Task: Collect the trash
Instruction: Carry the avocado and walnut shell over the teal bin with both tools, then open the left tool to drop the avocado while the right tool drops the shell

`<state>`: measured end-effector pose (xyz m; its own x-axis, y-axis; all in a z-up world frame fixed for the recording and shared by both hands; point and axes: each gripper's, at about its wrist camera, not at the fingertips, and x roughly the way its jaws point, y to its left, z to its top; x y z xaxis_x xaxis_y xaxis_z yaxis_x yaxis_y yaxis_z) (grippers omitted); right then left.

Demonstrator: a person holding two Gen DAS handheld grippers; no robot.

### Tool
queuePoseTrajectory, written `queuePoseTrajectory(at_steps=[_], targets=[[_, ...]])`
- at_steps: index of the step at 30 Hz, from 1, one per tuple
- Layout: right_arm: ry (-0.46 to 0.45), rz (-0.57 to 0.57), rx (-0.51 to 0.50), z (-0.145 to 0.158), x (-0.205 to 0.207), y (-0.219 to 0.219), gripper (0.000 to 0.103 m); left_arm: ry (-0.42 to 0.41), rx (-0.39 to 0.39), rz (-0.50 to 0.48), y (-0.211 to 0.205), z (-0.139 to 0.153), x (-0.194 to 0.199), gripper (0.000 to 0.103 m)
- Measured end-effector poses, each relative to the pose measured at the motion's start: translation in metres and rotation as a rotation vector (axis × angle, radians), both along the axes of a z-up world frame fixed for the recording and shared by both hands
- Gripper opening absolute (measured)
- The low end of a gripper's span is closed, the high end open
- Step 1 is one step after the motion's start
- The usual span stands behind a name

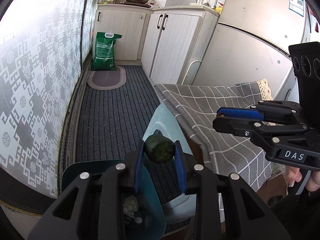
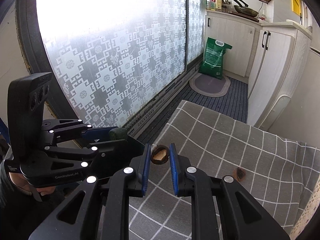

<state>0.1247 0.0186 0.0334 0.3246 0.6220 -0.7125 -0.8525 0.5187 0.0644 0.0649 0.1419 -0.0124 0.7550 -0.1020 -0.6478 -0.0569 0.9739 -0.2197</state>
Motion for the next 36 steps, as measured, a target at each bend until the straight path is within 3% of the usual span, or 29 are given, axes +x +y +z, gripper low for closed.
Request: queuePoseTrajectory(at_steps=[20, 36], targets=[[0.055, 0.076, -0.081, -0.021, -0.034, 0.061, 0.019, 0.191, 0.016, 0.111, 0.05, -0.056, -0.033, 0.032], [0.122, 0.151, -0.207, -0.057, -0.053, 0.102, 0.019, 0.348, 0.016, 0.124, 0.07, -0.106, -0.043, 0.032]])
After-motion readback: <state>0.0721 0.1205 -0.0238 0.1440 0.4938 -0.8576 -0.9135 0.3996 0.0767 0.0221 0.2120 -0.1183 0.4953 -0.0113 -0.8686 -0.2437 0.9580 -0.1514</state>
